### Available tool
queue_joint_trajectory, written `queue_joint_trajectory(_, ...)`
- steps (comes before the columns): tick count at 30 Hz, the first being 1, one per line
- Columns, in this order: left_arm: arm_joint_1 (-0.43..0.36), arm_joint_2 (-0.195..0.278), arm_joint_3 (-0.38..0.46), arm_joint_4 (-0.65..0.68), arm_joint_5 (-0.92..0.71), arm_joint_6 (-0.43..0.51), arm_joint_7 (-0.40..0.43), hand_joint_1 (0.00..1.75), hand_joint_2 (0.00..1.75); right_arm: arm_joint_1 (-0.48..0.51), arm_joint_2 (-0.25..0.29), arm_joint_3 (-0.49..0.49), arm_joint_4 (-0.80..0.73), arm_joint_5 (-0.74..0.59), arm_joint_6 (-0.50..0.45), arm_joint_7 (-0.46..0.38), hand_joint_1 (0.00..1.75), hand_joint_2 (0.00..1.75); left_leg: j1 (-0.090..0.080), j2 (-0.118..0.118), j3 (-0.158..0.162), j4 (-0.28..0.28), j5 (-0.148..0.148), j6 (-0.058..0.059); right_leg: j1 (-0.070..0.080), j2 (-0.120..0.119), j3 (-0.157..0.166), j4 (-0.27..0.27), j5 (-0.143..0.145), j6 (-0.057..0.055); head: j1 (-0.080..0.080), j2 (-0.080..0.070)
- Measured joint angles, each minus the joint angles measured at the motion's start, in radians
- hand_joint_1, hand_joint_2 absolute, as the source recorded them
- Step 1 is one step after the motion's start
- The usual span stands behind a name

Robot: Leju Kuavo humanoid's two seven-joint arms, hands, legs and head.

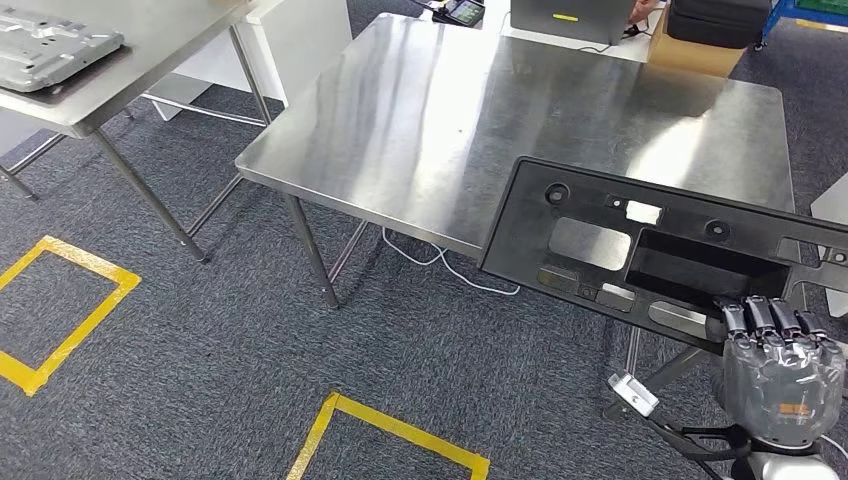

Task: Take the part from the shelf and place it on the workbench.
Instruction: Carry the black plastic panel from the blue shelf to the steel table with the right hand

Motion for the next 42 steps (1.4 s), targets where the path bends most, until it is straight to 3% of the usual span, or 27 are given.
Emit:
queue_joint_trajectory(2,-0.003,0.000,0.002,0.000,0.001,-0.003,-0.001,0.00,1.75,0.001,-0.006,-0.002,-0.009,-0.002,0.000,-0.001,1.75,1.75,0.008,0.000,-0.040,0.082,-0.005,-0.007,0.004,0.008,0.018,0.000,-0.011,-0.023,-0.001,0.000)
queue_joint_trajectory(5,-0.003,-0.001,0.004,0.000,0.002,-0.005,-0.001,0.00,1.75,-0.001,-0.010,-0.001,-0.012,-0.004,0.000,-0.004,1.75,1.75,0.009,-0.002,-0.183,0.276,-0.079,-0.014,0.015,0.017,0.045,0.000,-0.038,-0.040,-0.002,0.000)
queue_joint_trajectory(6,-0.001,-0.001,0.006,0.000,0.002,-0.005,-0.001,0.00,1.75,-0.001,-0.010,-0.001,-0.012,-0.004,0.000,-0.005,1.75,1.75,0.008,-0.003,-0.219,0.304,-0.103,-0.013,0.018,0.020,0.056,0.000,-0.048,-0.041,-0.002,0.000)
queue_joint_trajectory(7,0.000,-0.001,0.008,0.000,0.003,-0.006,-0.001,0.00,1.75,-0.001,-0.011,-0.001,-0.012,-0.004,0.000,-0.006,1.75,1.75,0.006,-0.003,-0.240,0.296,-0.106,-0.008,0.021,0.023,0.070,0.000,-0.060,-0.041,-0.002,0.000)
queue_joint_trajectory(8,0.001,-0.001,0.011,0.000,0.003,-0.006,-0.001,0.00,1.75,-0.001,-0.011,-0.001,-0.012,-0.004,0.000,-0.006,1.75,1.75,0.002,-0.003,-0.244,0.259,-0.086,0.001,0.024,0.025,0.085,-0.001,-0.071,-0.042,-0.002,0.000)
queue_joint_trajectory(11,0.002,0.003,0.016,0.000,0.003,-0.006,0.001,0.00,1.75,-0.003,-0.011,0.001,-0.012,-0.004,0.000,-0.007,1.75,1.75,-0.024,-0.018,-0.211,0.086,0.070,0.046,0.029,0.030,0.120,-0.007,-0.105,-0.037,0.000,0.000)
queue_joint_trajectory(12,0.002,0.005,0.018,0.000,0.003,-0.006,0.002,0.00,1.75,-0.005,-0.012,0.003,-0.011,-0.005,0.000,-0.007,1.75,1.75,-0.032,-0.028,-0.200,0.053,0.105,0.059,0.030,0.033,0.129,-0.013,-0.114,-0.033,0.000,0.000)
queue_joint_trajectory(13,0.003,0.006,0.019,0.000,0.004,-0.006,0.002,0.00,1.75,-0.007,-0.013,0.004,-0.011,-0.006,0.000,-0.008,1.75,1.75,-0.037,-0.038,-0.192,0.036,0.119,0.068,0.033,0.036,0.140,-0.013,-0.115,-0.026,0.001,0.000)
queue_joint_trajectory(15,0.002,0.006,0.019,0.000,0.004,-0.005,0.004,0.00,1.75,-0.010,-0.021,0.006,-0.013,-0.011,0.000,-0.010,1.75,1.75,-0.036,-0.042,-0.157,0.008,0.122,0.077,0.039,0.039,0.155,-0.003,-0.106,-0.011,-0.001,0.000)
queue_joint_trajectory(17,0.001,0.004,0.020,0.000,0.004,-0.005,0.005,0.00,1.75,-0.014,-0.029,0.006,-0.014,-0.014,0.000,-0.011,1.75,1.75,-0.031,-0.038,-0.117,-0.016,0.126,0.077,0.042,0.038,0.129,0.063,-0.098,-0.002,0.000,0.000)
queue_joint_trajectory(19,-0.002,0.003,0.020,0.000,0.004,-0.004,0.005,0.00,1.75,-0.017,-0.033,0.007,-0.013,-0.016,0.000,-0.012,1.75,1.75,-0.027,-0.037,-0.097,-0.026,0.117,0.069,0.041,0.035,0.047,0.180,-0.125,-0.008,0.003,0.000)
queue_joint_trajectory(20,-0.003,0.002,0.020,0.000,0.004,-0.002,0.006,0.00,1.75,-0.017,-0.034,0.007,-0.013,-0.015,0.000,-0.012,1.75,1.75,-0.026,-0.037,-0.090,-0.027,0.108,0.064,0.041,0.035,0.001,0.231,-0.155,-0.014,0.004,0.000)
queue_joint_trajectory(22,-0.001,0.000,0.020,0.000,0.004,0.003,0.006,0.00,1.75,-0.016,-0.036,0.008,-0.012,-0.012,0.000,-0.012,1.75,1.75,-0.025,-0.038,-0.070,-0.027,0.088,0.060,0.041,0.034,-0.058,0.257,-0.202,-0.015,0.005,0.000)
queue_joint_trajectory(23,0.000,0.000,0.020,0.000,0.004,0.004,0.007,0.00,1.75,-0.016,-0.036,0.009,-0.012,-0.011,0.000,-0.012,1.75,1.75,-0.025,-0.039,-0.055,-0.027,0.077,0.059,0.039,0.034,-0.064,0.224,-0.195,-0.007,0.005,0.000)
queue_joint_trajectory(24,0.000,0.000,0.020,0.000,0.004,0.005,0.007,0.00,1.75,-0.016,-0.036,0.009,-0.012,-0.010,0.000,-0.012,1.75,1.75,-0.024,-0.040,-0.039,-0.027,0.065,0.057,0.037,0.034,-0.058,0.169,-0.161,0.008,0.005,0.000)
queue_joint_trajectory(25,0.001,0.000,0.020,0.000,0.004,0.006,0.008,0.00,1.75,-0.016,-0.036,0.009,-0.012,-0.010,0.000,-0.012,1.75,1.75,-0.024,-0.042,-0.027,-0.026,0.054,0.053,0.035,0.033,-0.049,0.104,-0.105,0.024,0.006,0.000)
queue_joint_trajectory(26,0.000,0.000,0.020,0.001,0.004,0.010,0.009,0.00,1.75,-0.016,-0.036,0.010,-0.011,-0.009,0.000,-0.012,1.75,1.75,-0.026,-0.044,-0.016,-0.023,0.041,0.049,0.033,0.030,-0.039,0.050,-0.053,0.030,0.008,0.000)
queue_joint_trajectory(27,-0.001,0.000,0.020,0.001,0.002,0.015,0.010,0.00,1.75,-0.017,-0.035,0.011,-0.010,-0.008,0.000,-0.012,1.75,1.75,-0.028,-0.045,-0.012,-0.021,0.029,0.044,0.032,0.028,-0.031,0.014,-0.010,0.027,0.008,0.000)
queue_joint_trajectory(28,-0.002,0.000,0.020,0.001,0.000,0.020,0.010,0.00,1.75,-0.017,-0.034,0.012,-0.009,-0.006,0.000,-0.011,1.75,1.75,-0.030,-0.045,-0.011,-0.015,0.020,0.039,0.032,0.025,-0.026,-0.001,0.015,0.014,0.009,0.000)
queue_joint_trajectory(30,-0.004,0.001,0.020,0.001,-0.005,0.028,0.009,0.00,1.75,-0.019,-0.032,0.014,-0.006,-0.004,0.000,-0.009,1.75,1.75,-0.031,-0.044,-0.012,-0.008,0.011,0.035,0.032,0.025,-0.020,-0.003,0.021,-0.014,0.008,0.000)
queue_joint_trajectory(32,-0.004,0.002,0.020,0.001,-0.010,0.032,0.001,0.00,1.75,-0.024,-0.031,0.016,0.000,-0.003,0.000,-0.006,1.75,1.75,-0.029,-0.037,-0.018,0.012,0.003,0.027,0.029,0.026,-0.014,-0.004,0.018,-0.027,0.007,0.000)
queue_joint_trajectory(34,-0.005,0.002,0.020,0.001,-0.016,0.038,-0.013,0.00,1.75,-0.035,-0.028,0.018,0.016,-0.003,0.000,-0.001,1.75,1.75,-0.024,-0.025,-0.061,0.092,-0.031,0.013,0.027,0.026,-0.007,-0.005,0.013,-0.038,0.007,0.000)
queue_joint_trajectory(37,-0.006,0.002,0.020,0.001,-0.024,0.051,-0.030,0.00,1.75,-0.068,-0.023,0.025,0.067,-0.004,0.001,0.004,1.75,1.75,-0.017,-0.014,-0.184,0.271,-0.105,0.000,0.033,0.026,-0.002,-0.005,0.004,-0.048,0.006,0.000)
queue_joint_trajectory(38,-0.005,0.002,0.020,0.001,-0.026,0.054,-0.033,0.00,1.75,-0.077,-0.020,0.027,0.085,-0.005,0.001,0.005,1.75,1.75,-0.017,-0.013,-0.208,0.287,-0.100,0.004,0.037,0.026,0.000,-0.005,0.001,-0.050,0.006,0.000)
queue_joint_trajectory(39,-0.005,0.001,0.020,0.001,-0.026,0.056,-0.035,0.00,1.75,-0.083,-0.018,0.029,0.099,-0.006,0.002,0.006,1.75,1.75,-0.018,-0.013,-0.210,0.261,-0.072,0.012,0.041,0.026,0.004,-0.005,-0.002,-0.051,0.005,0.000)
queue_joint_trajectory(40,-0.005,0.001,0.020,0.001,-0.027,0.056,-0.036,0.00,1.75,-0.088,-0.016,0.031,0.108,-0.006,0.002,0.006,1.75,1.75,-0.023,-0.013,-0.192,0.201,-0.029,0.026,0.046,0.026,0.008,-0.006,-0.004,-0.051,0.005,0.000)
queue_joint_trajectory(42,-0.006,0.005,0.019,-0.001,-0.027,0.059,-0.039,0.00,1.75,-0.099,-0.012,0.035,0.126,-0.007,0.002,0.006,1.75,1.75,-0.040,-0.012,-0.142,0.065,0.054,0.067,0.050,0.026,0.016,-0.009,-0.008,-0.053,0.010,0.000)
